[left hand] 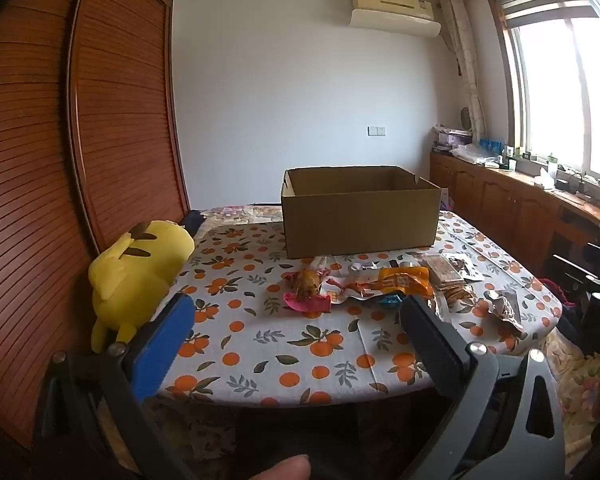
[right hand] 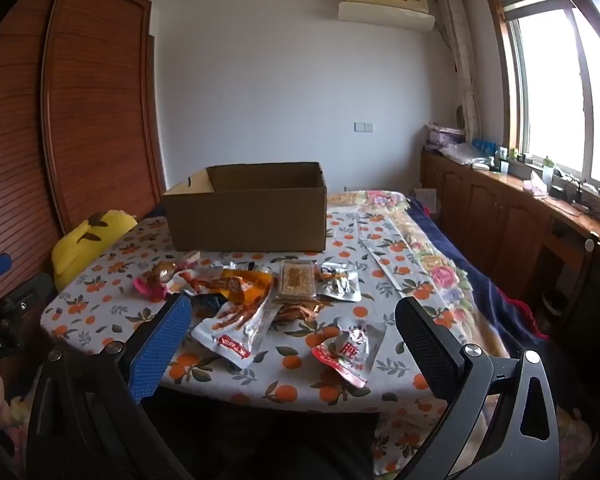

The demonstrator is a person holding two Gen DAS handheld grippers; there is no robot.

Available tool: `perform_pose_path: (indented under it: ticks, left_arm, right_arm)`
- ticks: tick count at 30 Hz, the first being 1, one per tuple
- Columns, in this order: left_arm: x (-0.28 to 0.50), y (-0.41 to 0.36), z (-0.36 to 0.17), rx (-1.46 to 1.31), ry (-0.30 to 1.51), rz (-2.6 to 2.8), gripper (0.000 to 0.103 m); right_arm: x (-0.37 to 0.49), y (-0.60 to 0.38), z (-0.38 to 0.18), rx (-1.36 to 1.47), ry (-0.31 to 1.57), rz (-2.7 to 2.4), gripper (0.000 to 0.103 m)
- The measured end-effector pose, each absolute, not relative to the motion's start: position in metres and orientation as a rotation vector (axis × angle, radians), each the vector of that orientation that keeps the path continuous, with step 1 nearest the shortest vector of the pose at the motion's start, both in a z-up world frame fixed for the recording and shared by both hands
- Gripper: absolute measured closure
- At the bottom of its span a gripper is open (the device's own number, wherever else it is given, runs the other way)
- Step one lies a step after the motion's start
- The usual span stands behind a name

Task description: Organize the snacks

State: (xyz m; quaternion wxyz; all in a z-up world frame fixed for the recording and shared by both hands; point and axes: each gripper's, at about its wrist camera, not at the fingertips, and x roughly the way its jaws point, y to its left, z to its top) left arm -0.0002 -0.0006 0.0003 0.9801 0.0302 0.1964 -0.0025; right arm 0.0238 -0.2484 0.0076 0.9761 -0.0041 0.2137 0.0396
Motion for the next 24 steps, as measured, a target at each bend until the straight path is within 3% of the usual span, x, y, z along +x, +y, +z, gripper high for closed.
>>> perform_pose_path:
  ticks: [24]
  left_arm:
    - [-0.0020,0.0015,-0.0022,0.062,0.421,0.000,0.000]
  right_arm:
    - [0.0251,-0.2499,0.0052,-0.003,0.437,0.077,0.000]
